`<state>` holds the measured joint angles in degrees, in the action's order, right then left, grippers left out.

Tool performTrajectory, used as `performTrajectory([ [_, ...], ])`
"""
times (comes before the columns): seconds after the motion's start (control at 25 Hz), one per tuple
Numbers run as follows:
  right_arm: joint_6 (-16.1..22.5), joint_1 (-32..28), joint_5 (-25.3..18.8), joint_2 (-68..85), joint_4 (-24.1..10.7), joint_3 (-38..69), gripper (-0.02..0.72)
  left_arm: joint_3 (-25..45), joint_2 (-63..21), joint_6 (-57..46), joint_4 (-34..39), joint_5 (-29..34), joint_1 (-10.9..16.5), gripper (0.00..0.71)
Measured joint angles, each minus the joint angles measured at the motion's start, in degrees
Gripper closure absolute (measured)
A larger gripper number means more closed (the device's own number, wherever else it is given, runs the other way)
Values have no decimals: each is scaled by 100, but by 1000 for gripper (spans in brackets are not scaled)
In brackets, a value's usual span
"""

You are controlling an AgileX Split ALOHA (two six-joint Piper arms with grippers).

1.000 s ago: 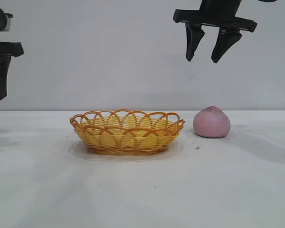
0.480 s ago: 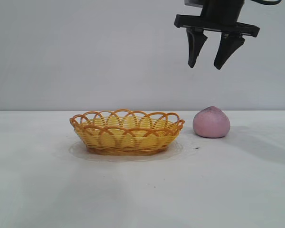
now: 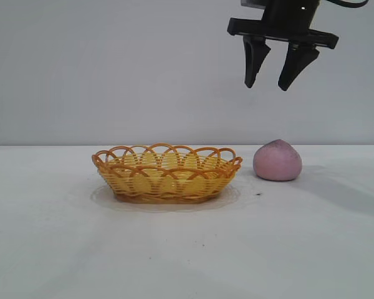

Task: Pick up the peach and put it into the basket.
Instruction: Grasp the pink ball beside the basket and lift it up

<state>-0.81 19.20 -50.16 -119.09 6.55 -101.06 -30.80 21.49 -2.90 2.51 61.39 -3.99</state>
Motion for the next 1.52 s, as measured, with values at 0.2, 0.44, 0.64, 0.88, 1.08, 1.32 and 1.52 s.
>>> performTrajectory([
  [0.2, 0, 0, -12, 0, 21, 0, 253, 263, -886, 0, -23, 230, 0, 330],
  [0.44, 0, 0, -294, -52, 29, 0, 253, 263, -2102, 0, -35, 243, 0, 330],
  [0.64, 0, 3, -599, -186, 71, 0, 253, 277, -2252, 152, -109, 275, 0, 330],
  [0.88, -4, 3, -870, -587, 79, 0, 253, 290, -2252, 215, -158, 275, 0, 330],
  [1.08, -69, 3, -858, -1129, 79, 0, 561, 299, -2252, 215, -158, 275, 0, 330],
  [1.32, -315, 52, -804, -882, 154, 0, 703, 299, -2252, 215, -158, 275, 0, 330],
  [1.52, -668, 467, -756, -22, 521, 13, 703, 303, -2252, 215, -158, 275, 0, 330],
])
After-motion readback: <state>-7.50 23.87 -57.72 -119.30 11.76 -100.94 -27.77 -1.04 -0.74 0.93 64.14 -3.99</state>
